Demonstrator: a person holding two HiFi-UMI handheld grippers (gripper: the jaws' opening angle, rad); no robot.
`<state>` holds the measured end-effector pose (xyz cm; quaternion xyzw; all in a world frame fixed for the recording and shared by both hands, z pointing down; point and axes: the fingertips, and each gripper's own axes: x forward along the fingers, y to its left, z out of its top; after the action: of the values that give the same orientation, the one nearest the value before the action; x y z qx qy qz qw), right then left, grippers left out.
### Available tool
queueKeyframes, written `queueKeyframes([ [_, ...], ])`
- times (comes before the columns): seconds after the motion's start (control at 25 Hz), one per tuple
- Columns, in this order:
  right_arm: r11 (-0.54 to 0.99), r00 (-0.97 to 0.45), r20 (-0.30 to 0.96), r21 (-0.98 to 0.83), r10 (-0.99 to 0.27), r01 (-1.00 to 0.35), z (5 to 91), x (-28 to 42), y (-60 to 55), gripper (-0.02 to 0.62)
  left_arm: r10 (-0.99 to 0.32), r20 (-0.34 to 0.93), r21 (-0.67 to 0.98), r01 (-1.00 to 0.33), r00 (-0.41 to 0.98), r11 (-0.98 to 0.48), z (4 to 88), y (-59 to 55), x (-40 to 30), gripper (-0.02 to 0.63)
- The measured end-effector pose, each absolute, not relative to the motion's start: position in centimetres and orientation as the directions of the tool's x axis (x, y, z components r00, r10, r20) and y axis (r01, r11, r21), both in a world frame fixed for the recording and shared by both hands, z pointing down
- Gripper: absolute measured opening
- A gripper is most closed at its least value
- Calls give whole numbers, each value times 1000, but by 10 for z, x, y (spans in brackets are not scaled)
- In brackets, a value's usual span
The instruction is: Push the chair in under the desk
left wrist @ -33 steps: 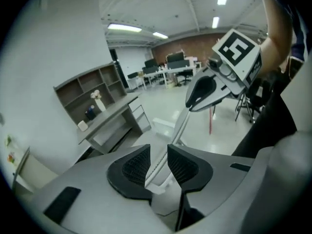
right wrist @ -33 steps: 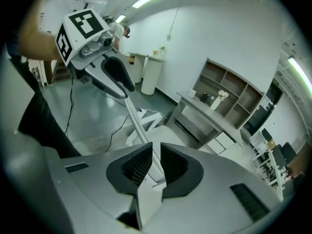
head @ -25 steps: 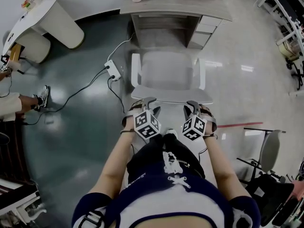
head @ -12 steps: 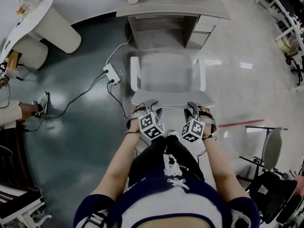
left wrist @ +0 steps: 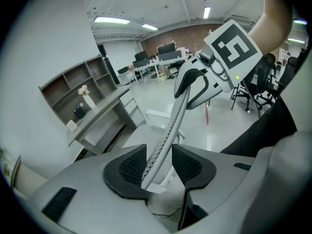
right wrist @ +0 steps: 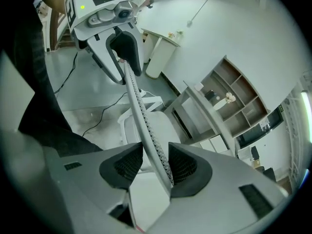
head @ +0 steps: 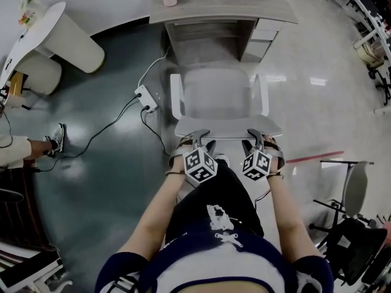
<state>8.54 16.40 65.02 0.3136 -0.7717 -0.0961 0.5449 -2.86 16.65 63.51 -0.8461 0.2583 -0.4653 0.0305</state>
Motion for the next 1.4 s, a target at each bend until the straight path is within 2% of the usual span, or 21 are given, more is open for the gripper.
queueKeyframes([
  [1.4, 797, -245, 777, 480, -580, -365, 648, 83, 14, 140, -466, 757, -243, -466, 457, -851, 630, 19, -32, 172],
])
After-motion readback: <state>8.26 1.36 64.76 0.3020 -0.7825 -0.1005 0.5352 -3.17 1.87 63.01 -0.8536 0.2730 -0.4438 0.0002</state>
